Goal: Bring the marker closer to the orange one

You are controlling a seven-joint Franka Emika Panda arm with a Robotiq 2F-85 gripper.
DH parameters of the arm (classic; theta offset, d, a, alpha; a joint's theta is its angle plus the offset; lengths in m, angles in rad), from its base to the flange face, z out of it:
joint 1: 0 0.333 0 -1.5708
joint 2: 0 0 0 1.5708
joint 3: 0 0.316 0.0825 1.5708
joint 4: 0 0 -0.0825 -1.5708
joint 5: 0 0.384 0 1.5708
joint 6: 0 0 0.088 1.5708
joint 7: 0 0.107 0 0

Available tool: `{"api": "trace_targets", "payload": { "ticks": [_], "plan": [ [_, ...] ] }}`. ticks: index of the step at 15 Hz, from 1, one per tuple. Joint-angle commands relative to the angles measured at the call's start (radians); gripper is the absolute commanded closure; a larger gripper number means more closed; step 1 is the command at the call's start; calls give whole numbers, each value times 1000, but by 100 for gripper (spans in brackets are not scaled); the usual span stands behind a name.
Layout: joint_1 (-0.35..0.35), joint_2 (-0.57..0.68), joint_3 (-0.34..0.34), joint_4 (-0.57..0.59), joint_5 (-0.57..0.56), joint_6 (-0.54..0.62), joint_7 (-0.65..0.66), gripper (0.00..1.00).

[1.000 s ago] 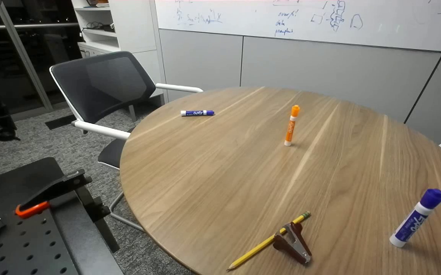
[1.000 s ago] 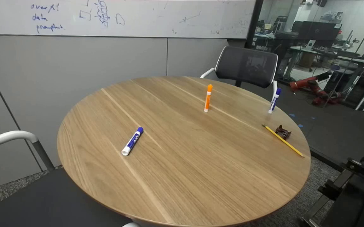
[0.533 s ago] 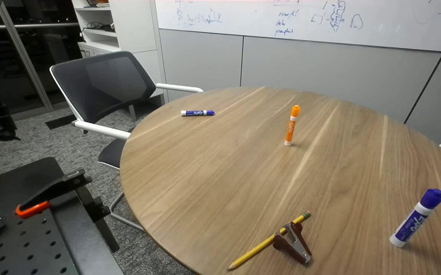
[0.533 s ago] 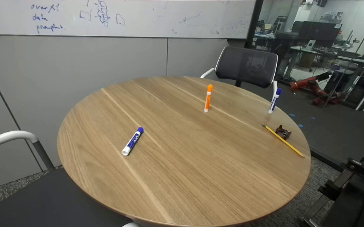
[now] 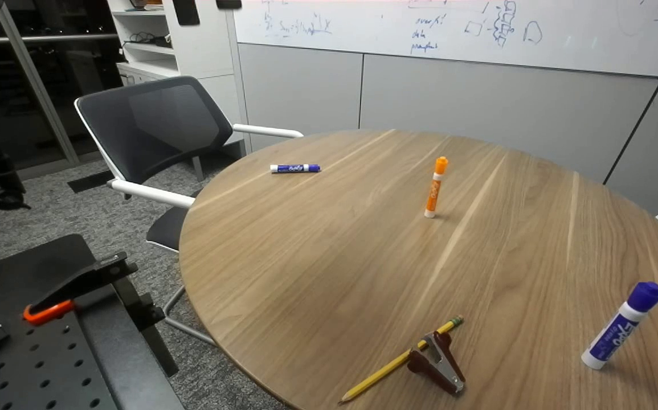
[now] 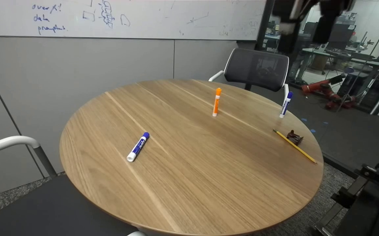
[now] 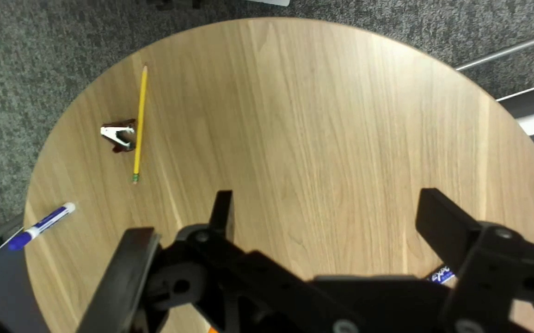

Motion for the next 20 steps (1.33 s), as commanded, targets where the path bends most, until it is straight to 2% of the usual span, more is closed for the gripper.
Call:
{"api": "trace_targets", "payload": {
  "ticks": [1, 5, 12, 16, 20],
  "plan": [
    [47, 256, -17, 202, -15, 28, 138, 0],
    [121, 494, -71, 430, 5, 12, 213, 0],
    [268, 834, -152, 823, 42, -12, 405, 0],
    [298, 1005, -180, 1023, 75, -15, 485, 0],
    [293, 1150, -185, 1210, 120, -49, 505, 0]
  ]
}}
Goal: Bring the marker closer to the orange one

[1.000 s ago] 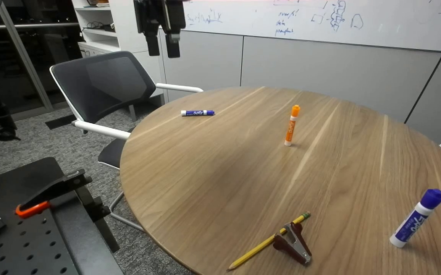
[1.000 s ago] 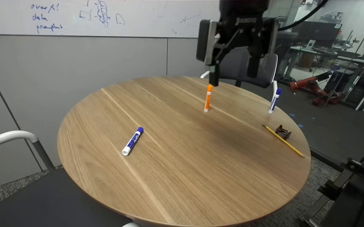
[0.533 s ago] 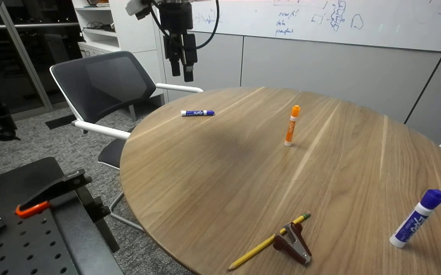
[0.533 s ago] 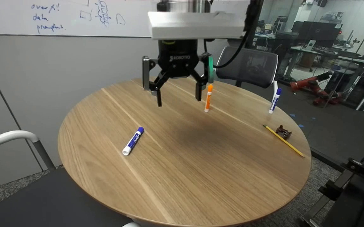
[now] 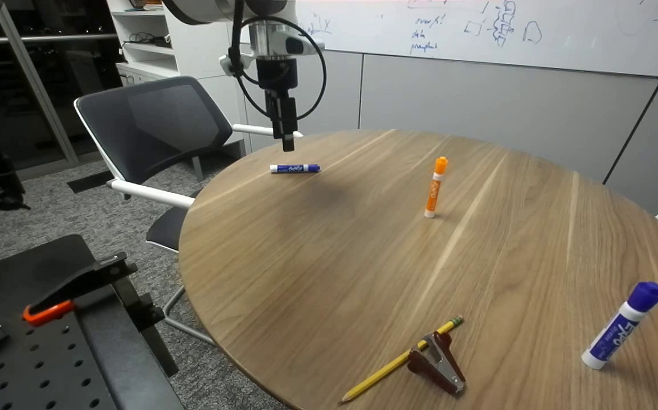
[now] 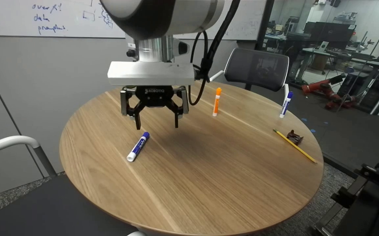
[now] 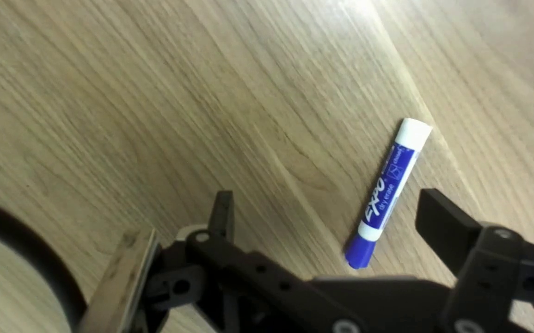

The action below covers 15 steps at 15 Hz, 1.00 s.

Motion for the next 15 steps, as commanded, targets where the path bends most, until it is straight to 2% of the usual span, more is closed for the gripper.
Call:
{"api": "trace_targets", "payload": {
  "ticks": [1, 9, 15],
  "plan": [
    [10, 155, -19, 236, 47, -81, 29, 0],
    [27, 426, -7, 596, 32, -214, 87, 0],
    [40, 495, -23, 693, 43, -233, 92, 0]
  ]
}}
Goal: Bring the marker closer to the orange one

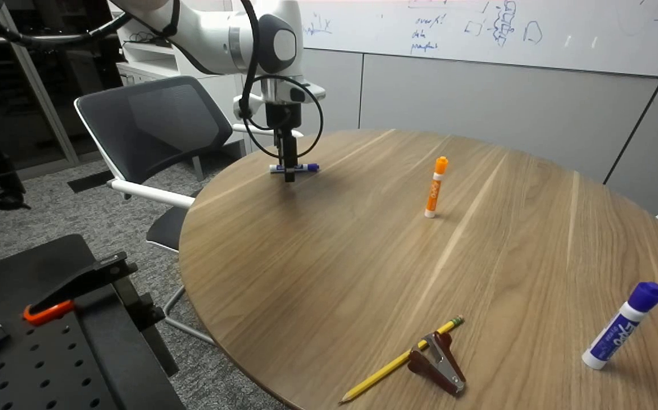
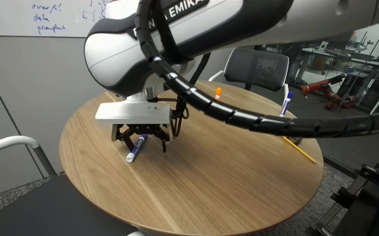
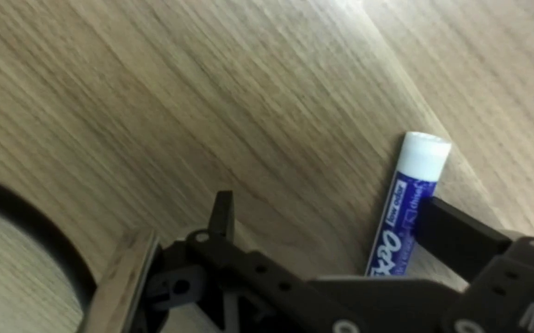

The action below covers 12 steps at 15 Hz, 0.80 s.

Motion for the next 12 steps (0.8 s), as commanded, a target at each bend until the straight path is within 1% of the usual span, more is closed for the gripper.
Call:
{"api": "trace_targets", "payload": {
  "ticks": [1, 2, 3, 5, 6, 10, 11, 12],
  "plan": [
    [15, 78, -21, 127, 15, -58, 22, 0],
    [15, 89, -22, 146, 14, -65, 22, 2],
    [15, 101, -23, 163, 13, -70, 21, 26],
    [18, 123, -26, 196, 10, -77, 22, 29],
    [17, 62, -29, 92, 9, -29, 25, 36],
    [27, 60, -37, 98, 4, -38, 26, 66],
    [29, 70, -39, 121, 3, -52, 25, 74],
    [33, 90, -39, 172, 3, -86, 21, 81]
  ]
}}
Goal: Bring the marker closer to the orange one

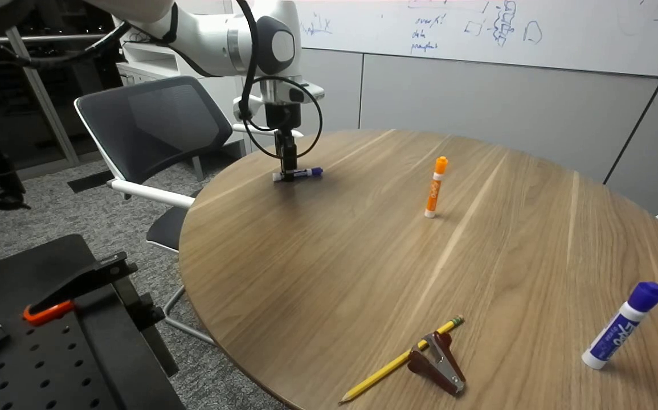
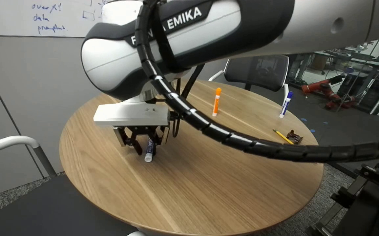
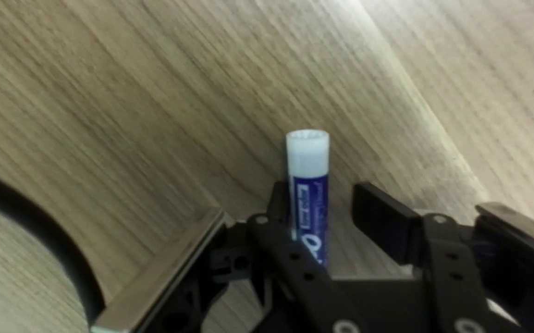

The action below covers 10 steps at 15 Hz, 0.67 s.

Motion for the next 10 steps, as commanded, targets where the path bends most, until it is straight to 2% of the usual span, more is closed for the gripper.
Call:
{"api": "trace_targets", "payload": {
  "ticks": [1, 2, 3, 5, 10],
  "plan": [
    [22, 39, -21, 100, 4, -82, 11, 88],
    [28, 33, -23, 122, 1, -121, 9, 96],
    [33, 26, -25, 135, -2, -148, 3, 100],
    [49, -51, -37, 55, -19, -151, -4, 95],
    [36, -74, -64, 48, -51, -179, -51, 95]
  ]
}}
